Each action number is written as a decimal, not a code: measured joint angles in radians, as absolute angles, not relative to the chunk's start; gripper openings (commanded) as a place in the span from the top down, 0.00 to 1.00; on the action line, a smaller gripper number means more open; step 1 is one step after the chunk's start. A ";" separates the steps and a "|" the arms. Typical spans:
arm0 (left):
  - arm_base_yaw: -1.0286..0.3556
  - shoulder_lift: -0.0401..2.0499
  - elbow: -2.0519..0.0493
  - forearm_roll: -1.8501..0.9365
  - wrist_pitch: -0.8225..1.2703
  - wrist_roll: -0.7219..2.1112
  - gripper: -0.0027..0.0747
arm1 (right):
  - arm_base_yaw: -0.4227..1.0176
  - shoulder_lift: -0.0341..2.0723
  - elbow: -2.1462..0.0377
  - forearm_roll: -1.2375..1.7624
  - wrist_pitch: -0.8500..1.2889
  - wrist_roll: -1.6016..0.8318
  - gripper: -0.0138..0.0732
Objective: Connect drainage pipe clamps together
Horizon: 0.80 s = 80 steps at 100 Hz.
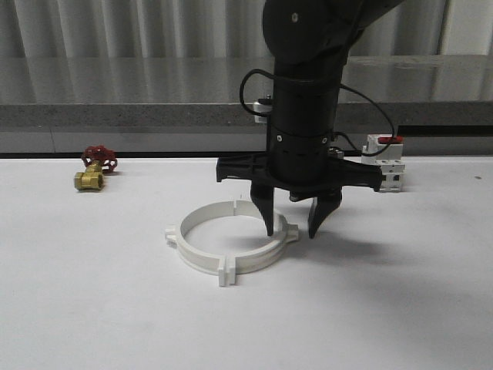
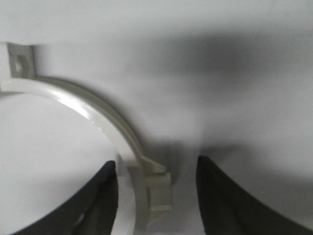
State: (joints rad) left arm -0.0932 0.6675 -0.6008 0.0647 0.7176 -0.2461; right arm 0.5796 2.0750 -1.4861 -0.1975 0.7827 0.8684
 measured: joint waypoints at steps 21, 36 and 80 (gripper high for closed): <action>-0.093 0.667 -0.601 0.065 0.718 -0.246 0.99 | 0.576 1.962 -1.486 -0.278 0.825 0.836 0.40; -0.093 0.667 -0.601 0.065 0.718 -0.246 0.99 | 0.557 1.851 -1.466 -0.355 0.870 0.798 0.40; -0.093 0.667 -0.601 0.065 0.718 -0.244 0.99 | 0.385 1.258 -1.007 -0.431 0.869 0.770 0.40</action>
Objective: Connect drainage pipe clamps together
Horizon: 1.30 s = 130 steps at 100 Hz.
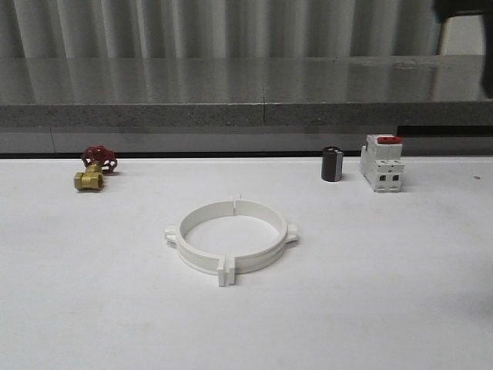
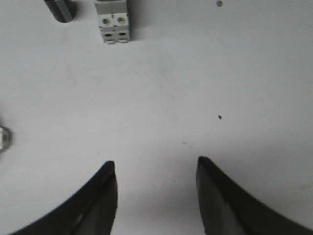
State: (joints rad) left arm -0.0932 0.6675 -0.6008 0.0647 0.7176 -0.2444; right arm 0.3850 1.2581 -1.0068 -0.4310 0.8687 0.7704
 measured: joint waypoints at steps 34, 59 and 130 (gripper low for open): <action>-0.093 0.667 -0.601 0.065 0.718 -0.244 0.99 | 0.361 0.712 -0.671 -0.432 0.871 0.760 0.80; -0.093 0.667 -0.601 0.065 0.718 -0.244 0.99 | 0.361 0.441 -0.579 -0.459 0.902 0.758 0.98; -0.093 0.667 -0.601 0.065 0.718 -0.244 0.99 | 0.361 0.377 -0.577 -0.470 0.952 0.758 0.98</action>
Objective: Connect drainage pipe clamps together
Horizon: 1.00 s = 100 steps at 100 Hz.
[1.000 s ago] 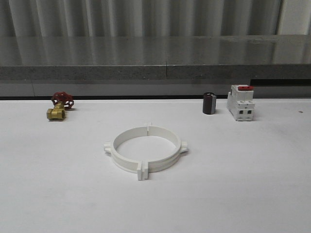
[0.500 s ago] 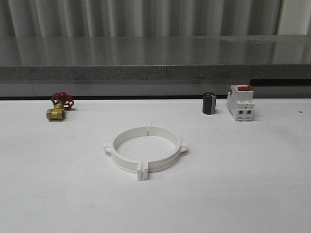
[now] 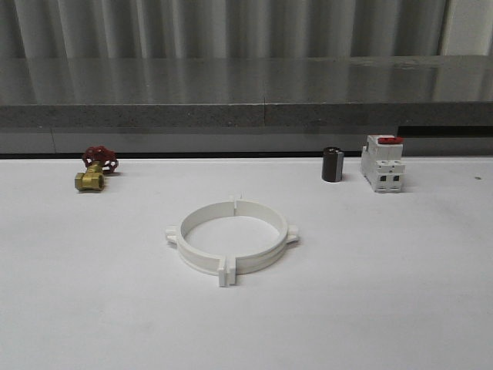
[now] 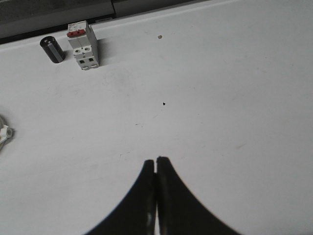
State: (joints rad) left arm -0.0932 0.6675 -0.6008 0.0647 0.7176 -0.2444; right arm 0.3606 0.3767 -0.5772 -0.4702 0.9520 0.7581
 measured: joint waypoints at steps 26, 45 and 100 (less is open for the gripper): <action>-0.093 0.667 -0.601 0.065 0.718 -0.244 0.99 | 0.359 0.342 -0.554 -0.474 0.930 0.738 0.98; -0.093 0.667 -0.601 0.065 0.718 -0.244 0.99 | 0.276 0.219 -0.493 -0.440 0.902 0.630 0.98; -0.093 0.667 -0.601 0.065 0.718 -0.244 0.99 | -0.086 -0.012 -0.152 0.095 0.384 0.027 0.98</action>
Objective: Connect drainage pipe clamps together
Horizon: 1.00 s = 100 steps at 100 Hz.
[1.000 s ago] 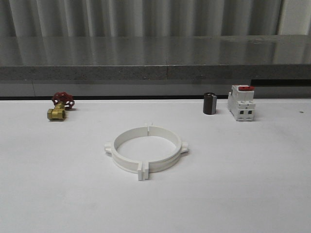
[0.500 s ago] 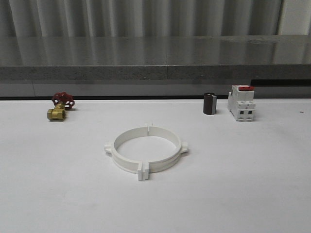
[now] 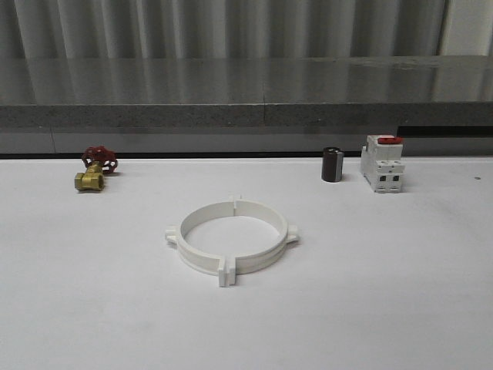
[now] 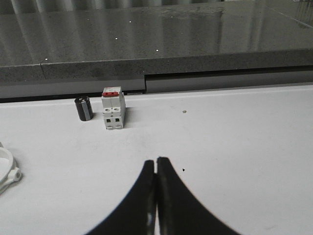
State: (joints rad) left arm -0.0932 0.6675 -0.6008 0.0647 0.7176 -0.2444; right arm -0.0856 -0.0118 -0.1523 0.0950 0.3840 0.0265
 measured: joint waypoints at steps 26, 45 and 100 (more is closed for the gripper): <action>-0.093 0.667 -0.601 0.065 0.718 -0.244 0.99 | -0.089 -0.012 -0.008 0.109 0.189 0.029 0.98; -0.093 0.667 -0.601 0.065 0.718 -0.244 0.99 | -0.064 -0.012 0.027 0.068 0.137 0.037 0.98; -0.093 0.667 -0.599 0.065 0.718 -0.244 0.99 | -0.003 -0.012 0.027 0.014 0.109 0.084 0.98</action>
State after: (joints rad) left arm -0.0932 0.6675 -0.5991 0.0647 0.7176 -0.2444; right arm -0.0028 -0.0118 0.0269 0.0139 0.1090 0.0837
